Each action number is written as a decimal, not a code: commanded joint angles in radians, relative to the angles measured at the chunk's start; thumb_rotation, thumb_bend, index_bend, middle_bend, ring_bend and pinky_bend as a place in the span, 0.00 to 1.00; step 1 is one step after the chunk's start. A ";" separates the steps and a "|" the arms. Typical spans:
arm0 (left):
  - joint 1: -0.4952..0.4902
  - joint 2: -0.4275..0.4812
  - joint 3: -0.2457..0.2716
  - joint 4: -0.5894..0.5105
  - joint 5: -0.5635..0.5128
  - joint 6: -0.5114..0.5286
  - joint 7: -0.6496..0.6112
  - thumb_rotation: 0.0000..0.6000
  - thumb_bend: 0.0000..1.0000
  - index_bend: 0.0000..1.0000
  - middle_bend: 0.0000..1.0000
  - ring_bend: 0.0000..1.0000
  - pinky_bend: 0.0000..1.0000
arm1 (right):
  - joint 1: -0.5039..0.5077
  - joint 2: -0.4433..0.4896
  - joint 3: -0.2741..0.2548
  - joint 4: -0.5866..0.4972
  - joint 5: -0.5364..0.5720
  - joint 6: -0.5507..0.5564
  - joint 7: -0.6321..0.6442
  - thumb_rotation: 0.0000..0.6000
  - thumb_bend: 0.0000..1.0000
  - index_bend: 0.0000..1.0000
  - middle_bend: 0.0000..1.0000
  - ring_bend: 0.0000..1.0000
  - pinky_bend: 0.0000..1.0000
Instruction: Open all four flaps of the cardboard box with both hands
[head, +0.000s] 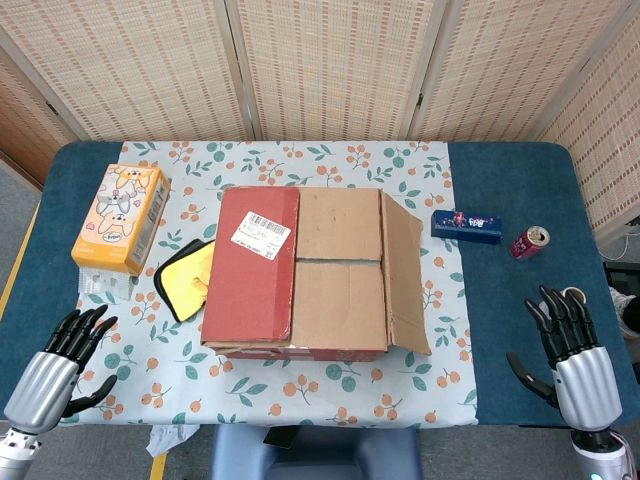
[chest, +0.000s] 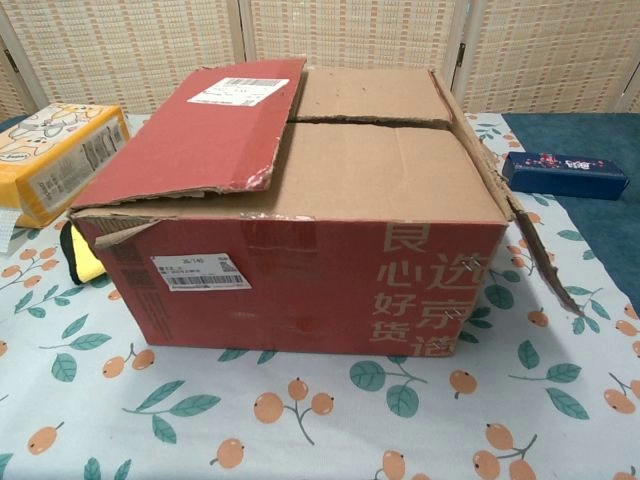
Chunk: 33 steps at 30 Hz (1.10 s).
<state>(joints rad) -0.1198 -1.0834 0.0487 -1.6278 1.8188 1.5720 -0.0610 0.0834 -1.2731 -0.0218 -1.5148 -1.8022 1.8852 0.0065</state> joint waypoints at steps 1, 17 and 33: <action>-0.035 -0.002 0.004 -0.077 0.080 -0.030 0.100 1.00 0.36 0.00 0.00 0.00 0.00 | 0.006 0.009 0.005 -0.016 -0.015 -0.010 0.026 1.00 0.35 0.00 0.00 0.00 0.00; -0.162 -0.079 -0.033 -0.354 0.089 -0.316 0.492 1.00 0.35 0.00 0.00 0.00 0.00 | -0.001 0.032 0.018 -0.006 -0.042 -0.013 0.109 1.00 0.35 0.00 0.00 0.00 0.00; -0.260 -0.215 -0.115 -0.471 -0.041 -0.491 0.752 1.00 0.39 0.00 0.00 0.00 0.00 | -0.010 0.066 0.032 -0.018 -0.043 -0.015 0.175 1.00 0.35 0.00 0.00 0.00 0.00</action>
<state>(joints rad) -0.3649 -1.2786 -0.0518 -2.0857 1.8034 1.1035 0.6600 0.0743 -1.2082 0.0099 -1.5340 -1.8433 1.8686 0.1804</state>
